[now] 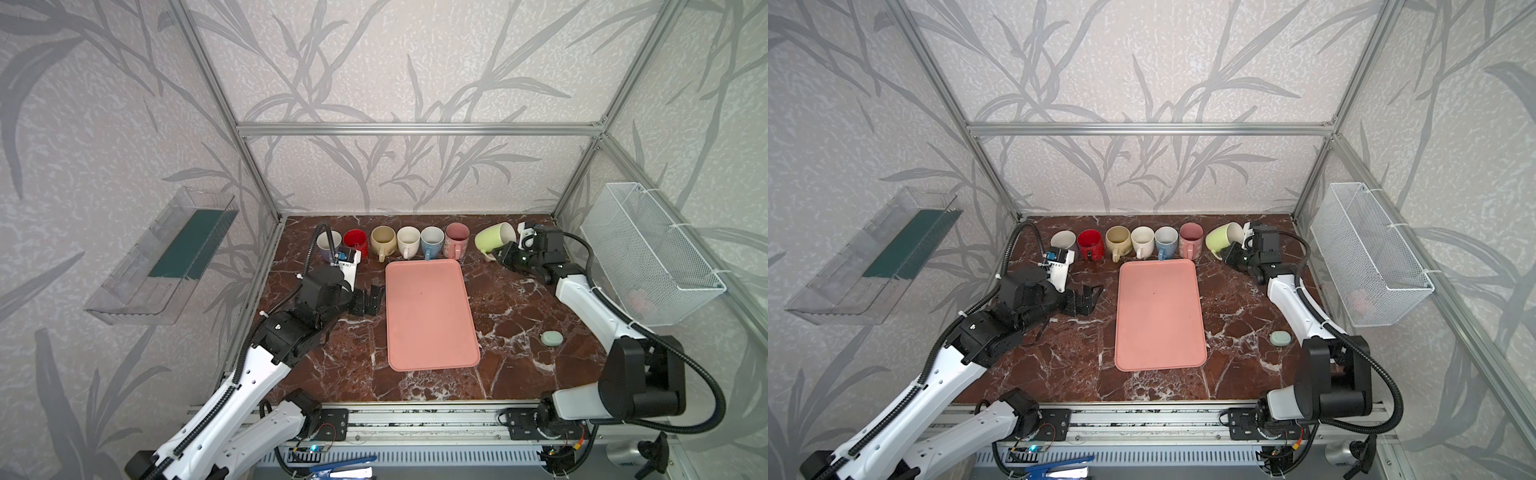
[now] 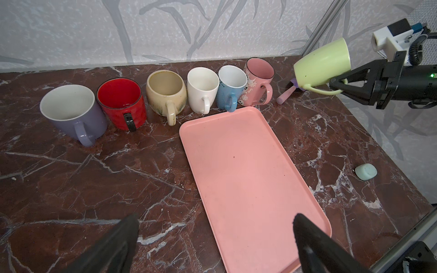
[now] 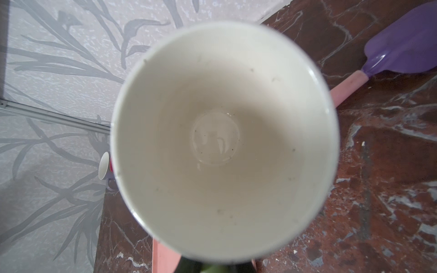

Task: Turn the mug right side up
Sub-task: 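Rotate the green mug upright with the right gripper while the left gripper withdraws, then lower the upright green mug beside the pink mug with the right gripper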

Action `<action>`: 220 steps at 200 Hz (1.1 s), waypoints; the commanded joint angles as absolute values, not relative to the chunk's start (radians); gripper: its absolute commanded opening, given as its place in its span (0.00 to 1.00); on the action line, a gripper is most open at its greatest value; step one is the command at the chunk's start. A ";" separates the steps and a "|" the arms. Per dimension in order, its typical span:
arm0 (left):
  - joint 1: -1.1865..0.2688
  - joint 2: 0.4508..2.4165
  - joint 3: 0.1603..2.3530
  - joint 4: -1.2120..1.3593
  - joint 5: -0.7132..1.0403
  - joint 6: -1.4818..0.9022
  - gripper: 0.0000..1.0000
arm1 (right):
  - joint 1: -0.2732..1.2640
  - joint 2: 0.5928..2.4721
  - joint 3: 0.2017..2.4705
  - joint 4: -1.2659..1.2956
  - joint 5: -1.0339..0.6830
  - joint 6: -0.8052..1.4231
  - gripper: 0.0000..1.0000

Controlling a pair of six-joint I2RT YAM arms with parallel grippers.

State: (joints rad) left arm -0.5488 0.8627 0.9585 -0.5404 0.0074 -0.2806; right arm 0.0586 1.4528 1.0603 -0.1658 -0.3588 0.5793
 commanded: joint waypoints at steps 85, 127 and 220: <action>-0.545 0.844 0.942 -0.539 -0.075 -0.259 0.99 | 0.056 1.685 1.415 -0.302 -0.256 0.429 0.00; -0.545 0.845 0.942 -0.543 -0.094 -0.251 0.99 | 0.062 1.796 1.511 -0.375 -0.217 0.387 0.00; -0.545 0.868 0.947 -0.551 -0.101 -0.236 0.99 | 0.117 1.976 1.719 -0.515 -0.114 0.281 0.00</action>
